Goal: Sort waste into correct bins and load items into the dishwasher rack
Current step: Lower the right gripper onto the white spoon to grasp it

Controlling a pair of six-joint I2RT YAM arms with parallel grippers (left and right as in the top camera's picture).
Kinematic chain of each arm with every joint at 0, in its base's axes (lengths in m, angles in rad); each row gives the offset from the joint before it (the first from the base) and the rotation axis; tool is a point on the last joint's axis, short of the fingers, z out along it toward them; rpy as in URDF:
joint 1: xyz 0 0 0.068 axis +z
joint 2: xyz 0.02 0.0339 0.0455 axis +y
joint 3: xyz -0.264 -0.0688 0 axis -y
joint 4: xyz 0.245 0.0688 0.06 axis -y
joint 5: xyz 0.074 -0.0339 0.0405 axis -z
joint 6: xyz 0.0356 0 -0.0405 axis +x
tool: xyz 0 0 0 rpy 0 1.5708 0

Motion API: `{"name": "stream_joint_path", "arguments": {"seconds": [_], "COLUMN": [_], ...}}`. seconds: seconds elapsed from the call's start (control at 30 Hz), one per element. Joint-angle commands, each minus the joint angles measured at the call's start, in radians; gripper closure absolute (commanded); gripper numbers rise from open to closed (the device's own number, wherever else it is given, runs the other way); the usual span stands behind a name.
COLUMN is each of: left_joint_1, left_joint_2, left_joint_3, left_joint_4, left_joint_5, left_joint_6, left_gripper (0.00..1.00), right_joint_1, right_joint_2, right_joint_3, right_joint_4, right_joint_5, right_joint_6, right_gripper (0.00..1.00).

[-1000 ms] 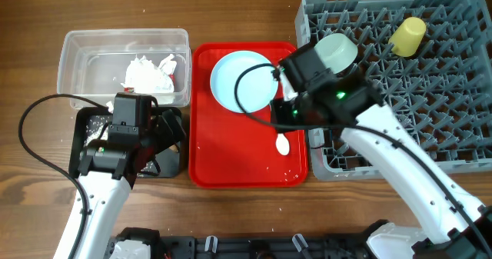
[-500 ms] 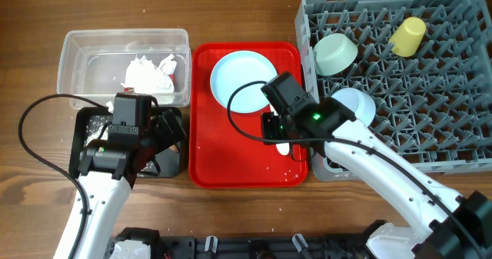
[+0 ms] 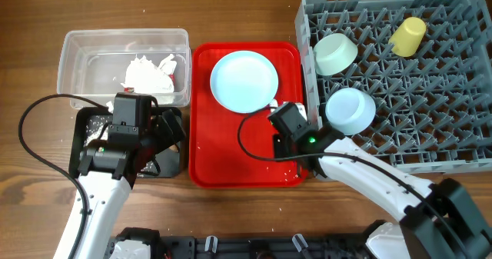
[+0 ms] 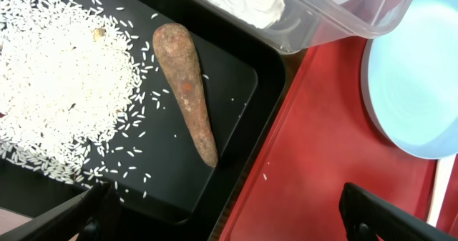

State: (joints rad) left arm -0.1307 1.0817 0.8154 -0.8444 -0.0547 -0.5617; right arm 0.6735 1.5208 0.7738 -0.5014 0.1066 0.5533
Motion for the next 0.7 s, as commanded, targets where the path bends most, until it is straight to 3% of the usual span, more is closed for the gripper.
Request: {"name": "stream_joint_path", "arguments": {"seconds": [0.0,0.07,0.23,0.67], "left_joint_1": [0.006,0.006,0.006,0.006], "left_joint_2": [0.002,0.002,0.002,0.002], "left_joint_3": [0.0,0.0,0.0,0.0], "left_joint_4": [0.004,0.004,0.004,0.003], "left_joint_5": [0.005,0.005,0.006,0.005], "left_joint_6": [0.004,0.004,0.004,0.004], "left_gripper": [0.0,0.0,0.0,0.0], "right_joint_1": [-0.002,-0.002,-0.01,-0.011], "right_joint_2": [0.005,0.005,0.005,0.027], "right_joint_3": [-0.002,-0.002,-0.002,-0.002], "right_joint_4": [0.007,0.012,0.077,0.101], "right_joint_5": [0.058,0.058,0.067,0.092], "right_joint_6": [0.003,-0.003,-0.06,-0.096], "right_gripper": [0.92,0.75,0.64,0.71]}}
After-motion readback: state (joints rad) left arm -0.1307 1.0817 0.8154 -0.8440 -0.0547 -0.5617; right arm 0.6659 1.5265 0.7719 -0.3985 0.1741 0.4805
